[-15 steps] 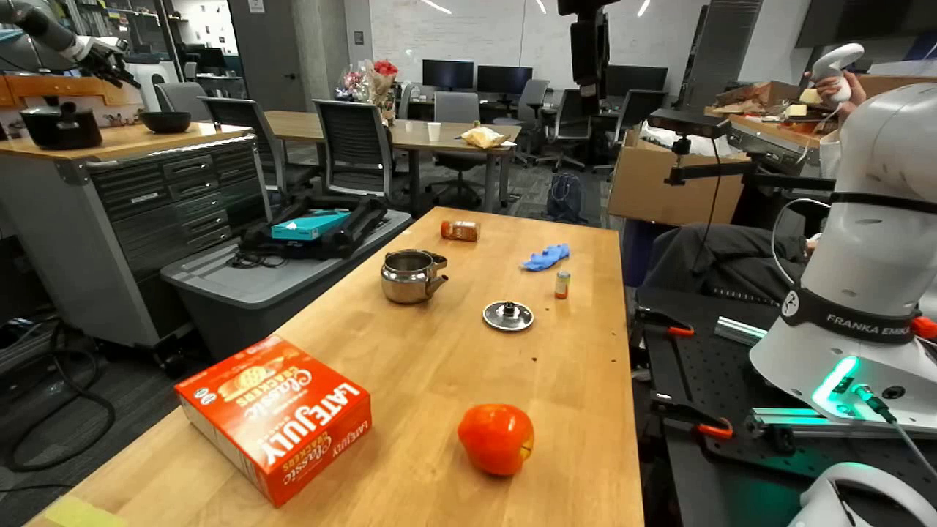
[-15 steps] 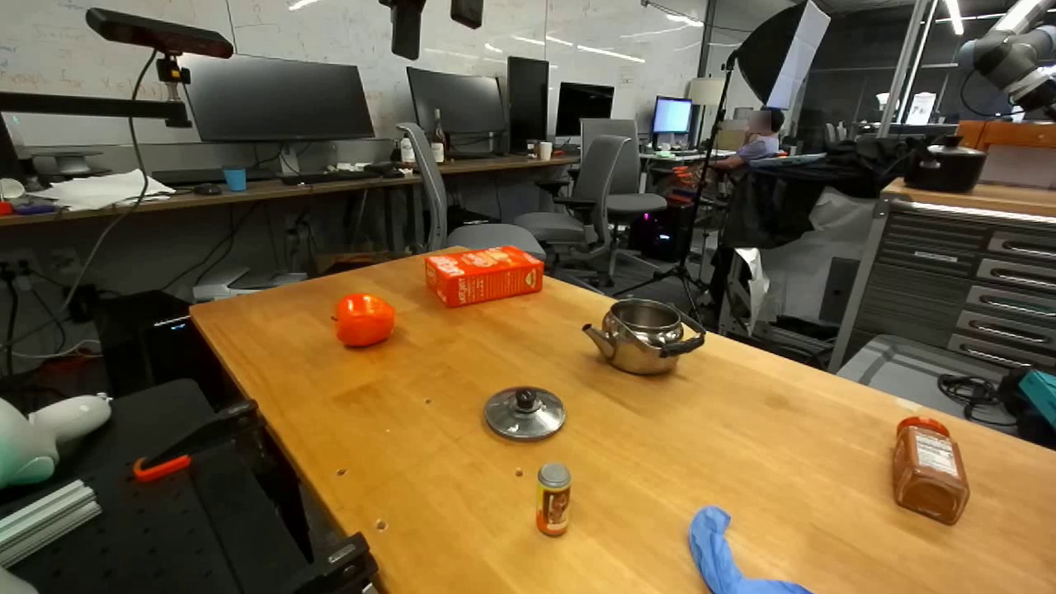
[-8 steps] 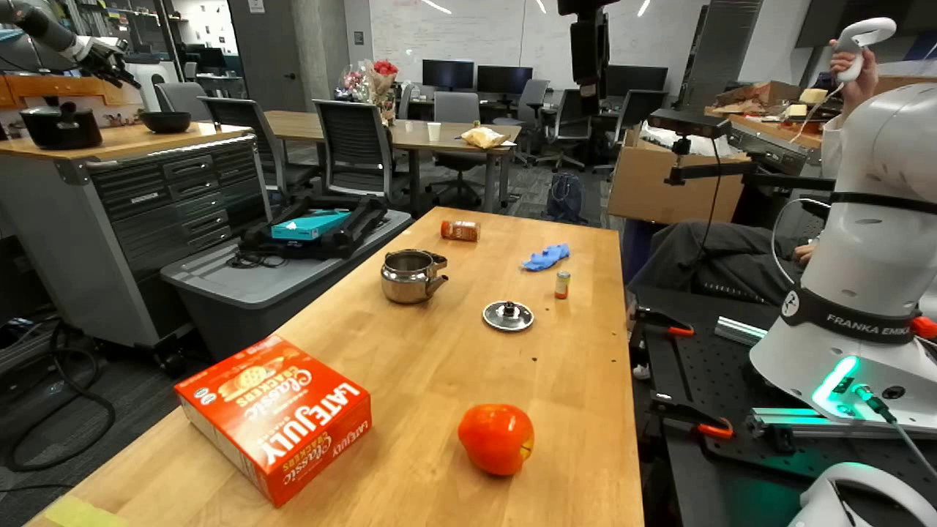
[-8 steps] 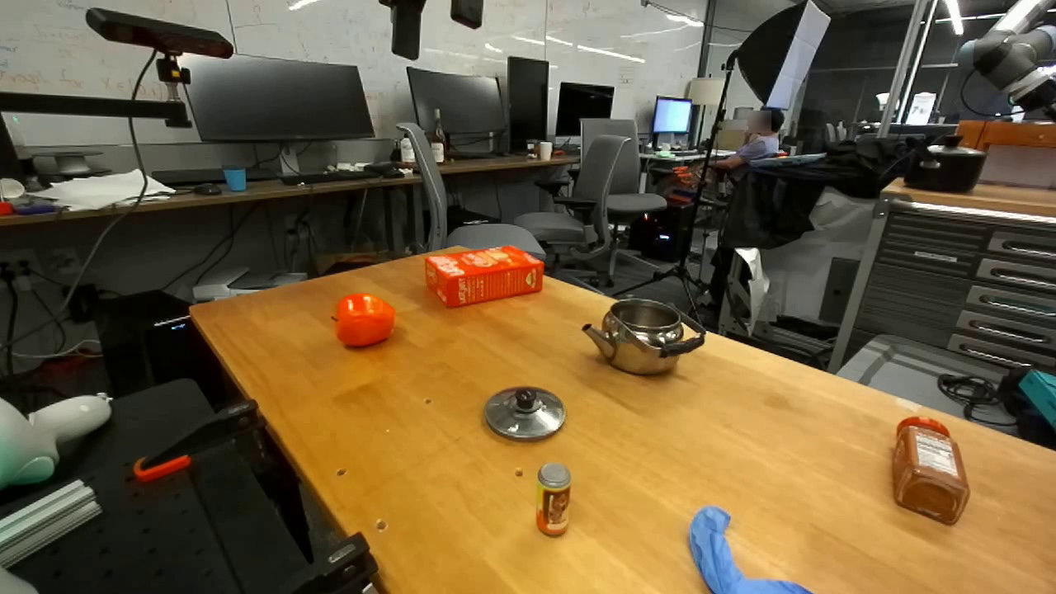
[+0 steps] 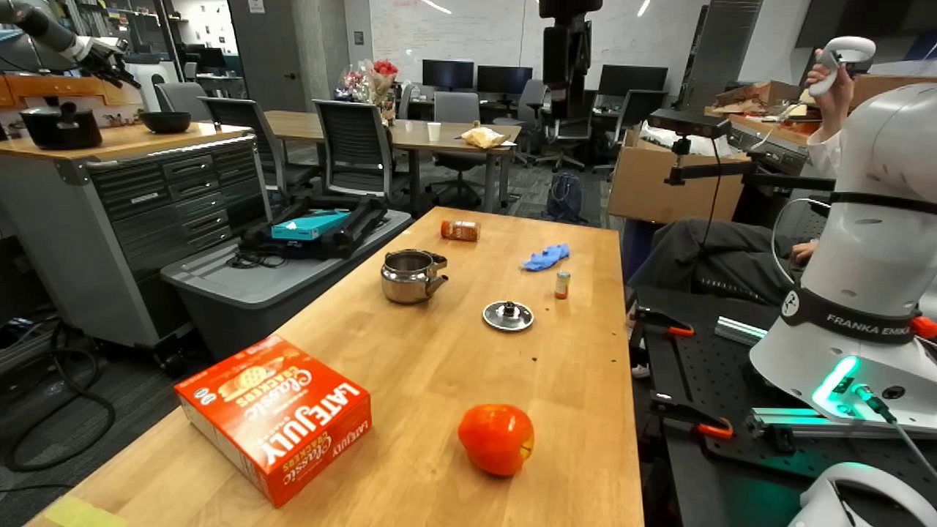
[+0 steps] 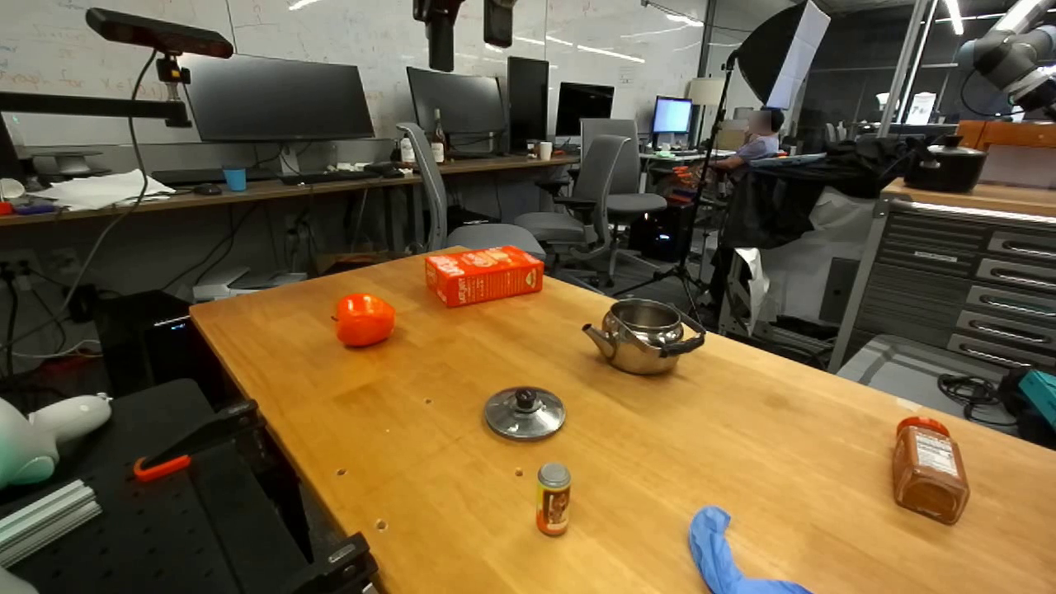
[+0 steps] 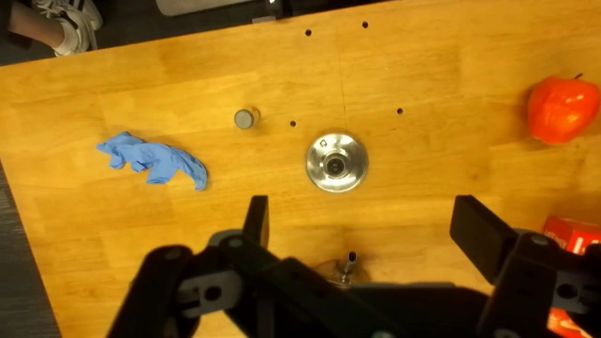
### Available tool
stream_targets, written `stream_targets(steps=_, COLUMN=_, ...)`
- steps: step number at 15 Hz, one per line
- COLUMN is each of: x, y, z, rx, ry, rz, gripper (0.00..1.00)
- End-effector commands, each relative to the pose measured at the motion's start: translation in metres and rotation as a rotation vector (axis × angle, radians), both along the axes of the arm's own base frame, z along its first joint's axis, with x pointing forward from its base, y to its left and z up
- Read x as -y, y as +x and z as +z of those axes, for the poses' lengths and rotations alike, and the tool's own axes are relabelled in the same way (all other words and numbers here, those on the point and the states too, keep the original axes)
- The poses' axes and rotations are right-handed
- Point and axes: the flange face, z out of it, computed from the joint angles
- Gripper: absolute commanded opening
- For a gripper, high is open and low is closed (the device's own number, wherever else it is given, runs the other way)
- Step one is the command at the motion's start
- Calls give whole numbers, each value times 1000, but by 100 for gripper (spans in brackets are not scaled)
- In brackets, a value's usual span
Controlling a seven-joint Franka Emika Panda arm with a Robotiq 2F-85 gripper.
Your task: Put the lid on the kettle
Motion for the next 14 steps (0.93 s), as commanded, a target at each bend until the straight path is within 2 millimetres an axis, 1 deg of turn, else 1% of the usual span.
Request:
stream_targets(steps=1, x=-8, y=16, z=-8, rx=81, ry=15, rz=-41, gripper=100)
stream_targets(steps=6, x=-15, y=29, z=-34, rx=115, ry=34, rz=-12, gripper=100)
stream_targets(steps=14, x=-13, y=37, z=-82, rx=138, ry=64, rz=-10, gripper=100)
